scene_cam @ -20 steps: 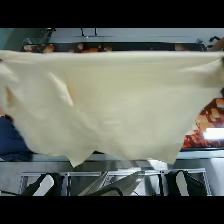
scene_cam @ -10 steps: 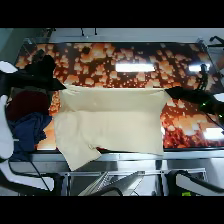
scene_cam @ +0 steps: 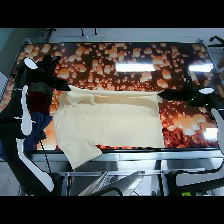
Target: Fold the shirts.
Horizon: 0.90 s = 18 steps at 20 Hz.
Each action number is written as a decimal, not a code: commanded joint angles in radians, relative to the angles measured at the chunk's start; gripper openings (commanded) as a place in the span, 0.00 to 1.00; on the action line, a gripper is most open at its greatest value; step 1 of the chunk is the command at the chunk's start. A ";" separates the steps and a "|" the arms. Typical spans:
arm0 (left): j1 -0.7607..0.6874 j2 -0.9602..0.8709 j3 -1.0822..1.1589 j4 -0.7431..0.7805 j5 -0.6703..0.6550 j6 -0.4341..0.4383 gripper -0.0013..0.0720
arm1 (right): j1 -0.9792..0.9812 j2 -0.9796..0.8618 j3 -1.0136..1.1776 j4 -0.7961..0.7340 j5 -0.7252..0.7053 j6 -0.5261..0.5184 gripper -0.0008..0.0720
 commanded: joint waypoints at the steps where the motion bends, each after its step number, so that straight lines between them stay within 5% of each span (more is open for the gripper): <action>1: -0.002 -0.016 -0.023 0.015 -0.047 -0.010 0.05 | 0.033 -0.020 -0.001 -0.152 0.003 0.059 0.03; 8: -0.001 -0.016 -0.150 0.014 -0.037 -0.011 0.05 | 0.068 -0.053 -0.002 -0.151 -0.111 0.059 0.04; 9: -0.002 -0.016 -0.150 0.011 -0.036 -0.013 0.05 | 0.068 -0.053 -0.002 -0.151 -0.111 0.060 0.06; 10: -0.008 -0.016 -0.148 0.009 -0.039 -0.012 0.06 | 0.068 -0.053 -0.002 -0.148 -0.110 0.069 0.27; 11: -0.012 -0.015 -0.148 0.009 -0.043 -0.013 0.45 | 0.068 -0.052 -0.002 -0.143 -0.104 0.087 0.42; 12: -0.012 -0.014 -0.148 0.008 -0.047 -0.021 0.90 | 0.068 -0.052 -0.002 -0.143 -0.092 0.098 0.42; 13: -0.013 -0.013 -0.148 0.008 -0.058 -0.040 0.97 | 0.068 -0.051 -0.002 -0.144 -0.076 0.109 0.42; 18: 0.039 0.048 -0.156 0.022 -0.226 -0.191 0.97 | -0.004 0.062 -0.001 -0.261 0.102 0.260 0.43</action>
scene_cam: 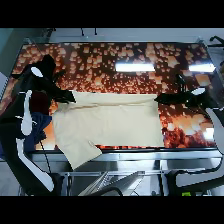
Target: Fold the shirts.
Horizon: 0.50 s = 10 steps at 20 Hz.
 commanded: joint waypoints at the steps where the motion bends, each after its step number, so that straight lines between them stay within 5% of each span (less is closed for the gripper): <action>1: 0.052 0.076 -0.043 0.007 -0.113 -0.120 0.97 | -0.074 0.108 -0.002 -0.132 0.145 0.147 0.43; 6: 0.157 0.476 -0.552 0.007 -0.066 -0.137 0.96 | -0.225 0.348 -0.243 -0.284 0.222 0.269 0.43; 10: 0.244 0.900 -1.076 -0.004 0.143 -0.213 0.96 | -0.293 0.386 -0.457 -0.297 0.214 0.322 0.43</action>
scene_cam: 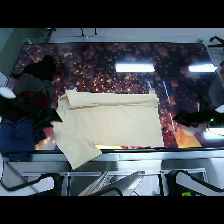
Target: Fold the shirts.
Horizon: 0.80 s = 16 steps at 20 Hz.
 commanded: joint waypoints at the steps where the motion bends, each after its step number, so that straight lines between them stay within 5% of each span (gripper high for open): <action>1: 0.073 0.353 -0.425 -0.009 0.195 -0.053 0.96 | -0.037 0.031 -0.173 -0.003 0.011 0.008 0.43; 6: 0.116 0.541 -0.655 -0.016 0.239 -0.051 0.96 | 0.035 -0.051 -0.262 0.035 0.005 -0.072 0.42; 11: 0.115 0.455 -0.671 -0.046 0.245 -0.018 0.96 | 0.170 -0.064 -0.272 0.064 0.000 -0.071 0.42; 13: 0.115 0.375 -0.671 -0.069 0.265 0.024 0.71 | 0.220 -0.063 -0.272 0.084 -0.009 -0.072 0.42; 16: 0.115 0.259 -0.666 -0.050 0.304 0.033 0.67 | 0.262 -0.063 -0.272 0.092 -0.009 -0.079 0.42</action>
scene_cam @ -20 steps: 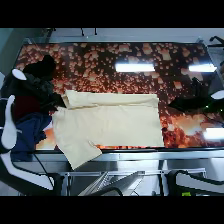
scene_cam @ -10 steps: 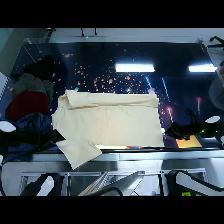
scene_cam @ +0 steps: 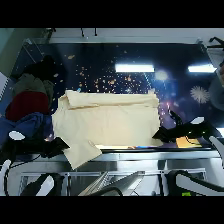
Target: Fold the shirts.
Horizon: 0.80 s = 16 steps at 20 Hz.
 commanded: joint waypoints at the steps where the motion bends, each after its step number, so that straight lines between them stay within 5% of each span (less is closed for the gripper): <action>1: 0.001 -0.129 0.011 0.019 0.034 0.025 0.67 | 0.048 -0.002 -0.003 0.007 -0.023 -0.012 0.42; 9: 0.002 -0.222 0.209 0.129 -0.144 -0.048 0.67 | 0.048 -0.002 -0.003 0.010 -0.021 -0.018 0.42; 13: 0.002 -0.223 0.151 0.223 -0.082 -0.072 0.67 | 0.048 -0.002 -0.003 0.010 -0.023 -0.021 0.42; 16: -0.005 -0.329 0.141 0.156 -0.008 -0.042 0.67 | 0.048 -0.002 -0.003 0.010 -0.023 -0.025 0.42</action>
